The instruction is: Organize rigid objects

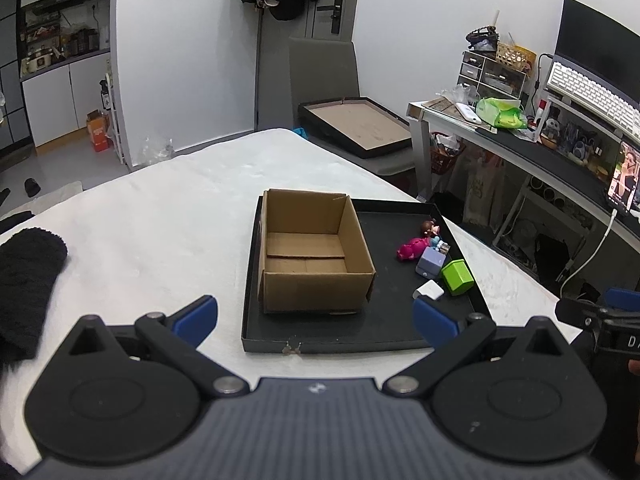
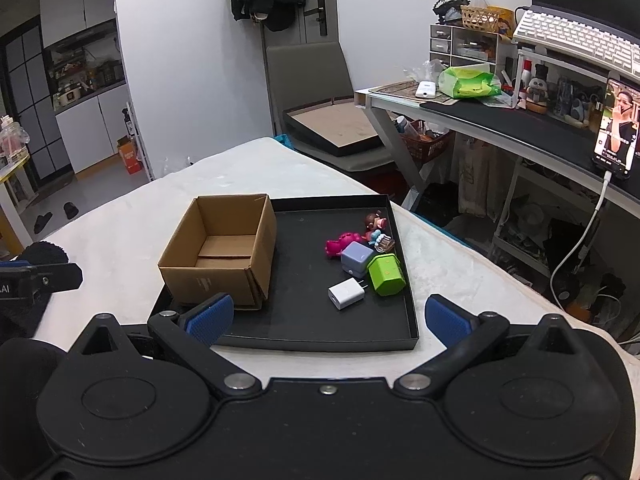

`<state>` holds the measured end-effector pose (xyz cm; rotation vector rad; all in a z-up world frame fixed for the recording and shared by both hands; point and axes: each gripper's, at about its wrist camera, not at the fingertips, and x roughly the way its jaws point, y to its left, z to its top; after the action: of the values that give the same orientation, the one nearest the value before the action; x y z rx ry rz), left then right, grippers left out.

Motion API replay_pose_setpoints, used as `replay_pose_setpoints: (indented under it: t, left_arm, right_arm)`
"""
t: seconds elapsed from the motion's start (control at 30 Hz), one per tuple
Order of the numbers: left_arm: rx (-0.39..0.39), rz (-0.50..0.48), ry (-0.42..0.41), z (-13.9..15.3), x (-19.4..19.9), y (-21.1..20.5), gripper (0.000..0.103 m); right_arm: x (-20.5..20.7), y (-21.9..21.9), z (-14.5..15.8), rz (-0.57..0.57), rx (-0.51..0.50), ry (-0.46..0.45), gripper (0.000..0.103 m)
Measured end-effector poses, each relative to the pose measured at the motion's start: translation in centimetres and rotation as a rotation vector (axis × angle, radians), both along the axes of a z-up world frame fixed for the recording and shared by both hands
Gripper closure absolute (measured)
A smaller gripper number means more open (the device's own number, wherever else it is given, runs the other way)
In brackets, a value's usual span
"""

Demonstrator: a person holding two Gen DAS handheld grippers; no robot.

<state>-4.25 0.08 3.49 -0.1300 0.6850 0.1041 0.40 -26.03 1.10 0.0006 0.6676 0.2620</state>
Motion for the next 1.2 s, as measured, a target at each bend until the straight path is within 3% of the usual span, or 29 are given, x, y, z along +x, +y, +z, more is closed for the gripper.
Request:
replay_pose_setpoints:
  t: [0.73, 1.2]
  left_arm:
    - [0.004, -0.014, 0.007, -0.3, -0.2, -0.3, 0.0]
    - [-0.014, -0.032, 0.053, -2.0, 2.6, -0.2, 0.0]
  right_arm:
    - [-0.6, -0.5, 0.0, -0.034, 0.013, -0.009, 0.0]
    - [1.0, -0.7, -0.8, -0.069, 0.007, -0.025, 0.0]
